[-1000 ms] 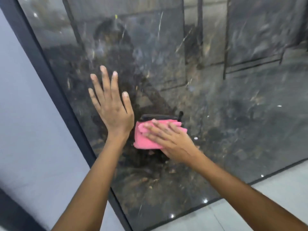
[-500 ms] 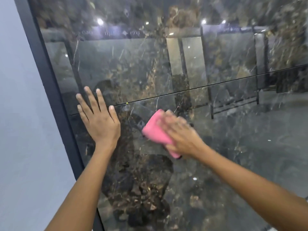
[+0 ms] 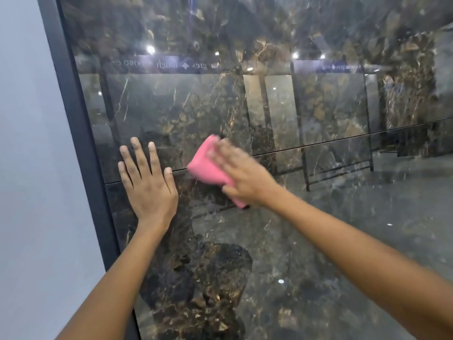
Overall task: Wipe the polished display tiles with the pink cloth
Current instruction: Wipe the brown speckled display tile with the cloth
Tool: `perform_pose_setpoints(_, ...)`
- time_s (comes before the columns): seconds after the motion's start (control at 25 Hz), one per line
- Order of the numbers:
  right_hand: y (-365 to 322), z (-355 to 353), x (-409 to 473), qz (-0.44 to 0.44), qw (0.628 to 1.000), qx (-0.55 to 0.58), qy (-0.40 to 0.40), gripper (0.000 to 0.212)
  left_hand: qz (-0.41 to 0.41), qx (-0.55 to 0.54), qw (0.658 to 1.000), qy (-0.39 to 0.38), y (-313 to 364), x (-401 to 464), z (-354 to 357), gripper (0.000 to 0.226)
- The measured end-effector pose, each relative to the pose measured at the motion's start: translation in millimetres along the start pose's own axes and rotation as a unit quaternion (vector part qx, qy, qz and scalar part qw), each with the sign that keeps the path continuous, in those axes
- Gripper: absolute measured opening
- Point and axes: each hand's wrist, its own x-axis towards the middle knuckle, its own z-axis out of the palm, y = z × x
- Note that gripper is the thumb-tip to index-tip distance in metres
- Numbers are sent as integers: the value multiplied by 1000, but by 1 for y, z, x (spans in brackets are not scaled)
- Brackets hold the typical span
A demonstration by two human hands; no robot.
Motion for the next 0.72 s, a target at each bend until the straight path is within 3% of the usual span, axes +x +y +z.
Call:
perform_pose_setpoints(0.04,32,-6,0,129,991,26,21,75,3,4,1000,0,0,0,1,61)
perform_pose_setpoints(0.08,61,-16,-1,285,955,63,43,73,1,5,1000,0,1,-1,2,61)
perform_pose_setpoints(0.16,92,-28,-3,540,823,149,96,70,-8,8,1000,2,3,-3,2,62)
perform_pose_setpoints(0.2,82,-28,-2,592,779,174,110,70,-9,9,1000,3,4,-3,2,61)
perform_pose_setpoints(0.24,56,-18,0,592,780,163,120,71,-7,8,1000,3,5,-3,1,61)
perform_pose_setpoints(0.28,20,-2,-4,528,829,138,120,73,-6,6,1000,4,4,-3,1,60)
perform_pose_setpoints(0.32,-23,14,-15,389,906,129,105,78,-7,3,1000,7,3,-3,1,59)
perform_pose_setpoints(0.36,-63,31,-35,179,976,109,56,83,-8,0,1000,12,2,-4,0,59)
perform_pose_setpoints(0.4,-85,43,-58,-10,998,55,-14,86,-6,-3,1000,15,1,-4,0,58)
perform_pose_setpoints(0.44,-84,47,-73,-122,991,-9,-61,89,-3,-7,1000,16,0,-5,0,58)
perform_pose_setpoints(0.48,-62,48,-82,-152,986,-41,-57,90,0,-9,1000,17,0,-6,0,58)
perform_pose_setpoints(0.52,-35,47,-86,-87,995,-39,-17,90,0,-10,1000,18,0,-6,1,57)
perform_pose_setpoints(0.56,-8,44,-89,56,998,-5,24,89,-2,-11,1000,19,0,-6,1,57)
perform_pose_setpoints(0.6,19,36,-92,246,966,41,61,85,-4,-12,1000,18,1,-6,1,57)
perform_pose_setpoints(0.64,41,26,-96,448,885,95,89,81,-5,-12,1000,18,1,-7,1,56)
perform_pose_setpoints(0.68,54,19,-100,599,777,153,117,78,-6,-11,1000,18,2,-8,1,56)
perform_pose_setpoints(0.72,52,15,-101,694,682,188,133,77,-7,-10,1000,18,3,-8,1,56)
